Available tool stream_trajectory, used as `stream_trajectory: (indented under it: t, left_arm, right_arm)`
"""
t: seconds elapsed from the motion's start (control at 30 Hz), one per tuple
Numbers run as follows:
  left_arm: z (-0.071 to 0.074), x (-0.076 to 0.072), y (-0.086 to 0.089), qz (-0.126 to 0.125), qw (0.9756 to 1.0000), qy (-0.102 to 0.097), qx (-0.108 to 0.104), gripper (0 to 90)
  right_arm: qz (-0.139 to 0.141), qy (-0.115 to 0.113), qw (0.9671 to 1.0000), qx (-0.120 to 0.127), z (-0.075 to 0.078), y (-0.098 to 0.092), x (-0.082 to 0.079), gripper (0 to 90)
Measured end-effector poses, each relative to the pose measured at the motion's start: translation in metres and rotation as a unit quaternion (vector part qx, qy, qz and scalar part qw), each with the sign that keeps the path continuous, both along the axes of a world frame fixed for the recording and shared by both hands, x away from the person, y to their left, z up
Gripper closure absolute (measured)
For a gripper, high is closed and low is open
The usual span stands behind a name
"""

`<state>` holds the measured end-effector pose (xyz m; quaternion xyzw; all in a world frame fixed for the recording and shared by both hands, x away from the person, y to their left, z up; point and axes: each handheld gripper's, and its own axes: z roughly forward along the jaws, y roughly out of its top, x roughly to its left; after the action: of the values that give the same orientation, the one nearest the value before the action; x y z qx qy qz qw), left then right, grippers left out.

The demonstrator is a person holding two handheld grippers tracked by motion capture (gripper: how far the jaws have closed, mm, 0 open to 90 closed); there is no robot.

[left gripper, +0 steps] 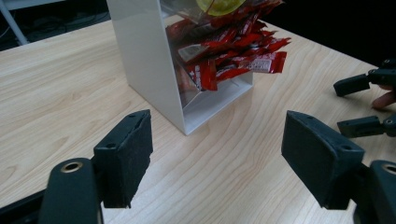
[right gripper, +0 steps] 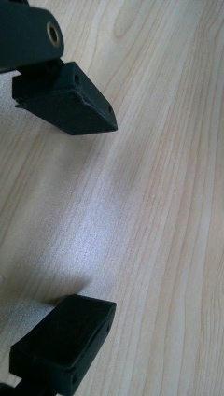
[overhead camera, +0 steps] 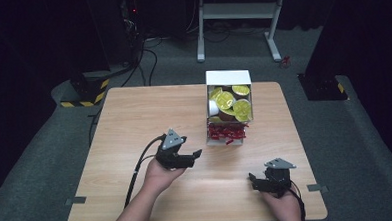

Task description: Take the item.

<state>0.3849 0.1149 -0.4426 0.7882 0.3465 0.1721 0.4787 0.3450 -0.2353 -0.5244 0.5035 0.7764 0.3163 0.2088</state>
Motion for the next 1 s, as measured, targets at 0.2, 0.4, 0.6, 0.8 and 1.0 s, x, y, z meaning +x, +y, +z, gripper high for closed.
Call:
stream_trajectory:
  t: [0.2, 0.4, 0.6, 0.8, 1.0]
  left_arm:
    - [-0.002, 0.002, -0.004, -0.001, 0.9999, 0.006, -0.009, 25.6]
    - [0.004, 0.005, -0.012, -0.001, 0.9998, 0.008, -0.016, 25.2]
    - [0.01, 0.008, -0.019, -0.005, 0.9998, 0.002, -0.017, 25.8]
    - [0.012, 0.013, -0.035, -0.012, 0.9999, 0.005, -0.008, 25.8]
    - [0.012, 0.02, -0.043, -0.011, 0.9998, 0.009, -0.015, 26.0]
  right_arm:
    - [-0.001, 0.0, 1.0, 0.0, 0.0, 0.0, 0.0, 12.6]
    - [0.008, -0.003, 1.0, -0.002, 0.0, 0.0, 0.001, 12.7]
    - [0.007, 0.0, 1.0, 0.0, 0.0, 0.001, 0.0, 12.9]
    - [0.012, -0.002, 0.9999, -0.001, 0.0, 0.0, 0.001, 13.0]
    - [0.012, -0.001, 0.9999, 0.0, 0.0, 0.001, 0.0, 13.3]
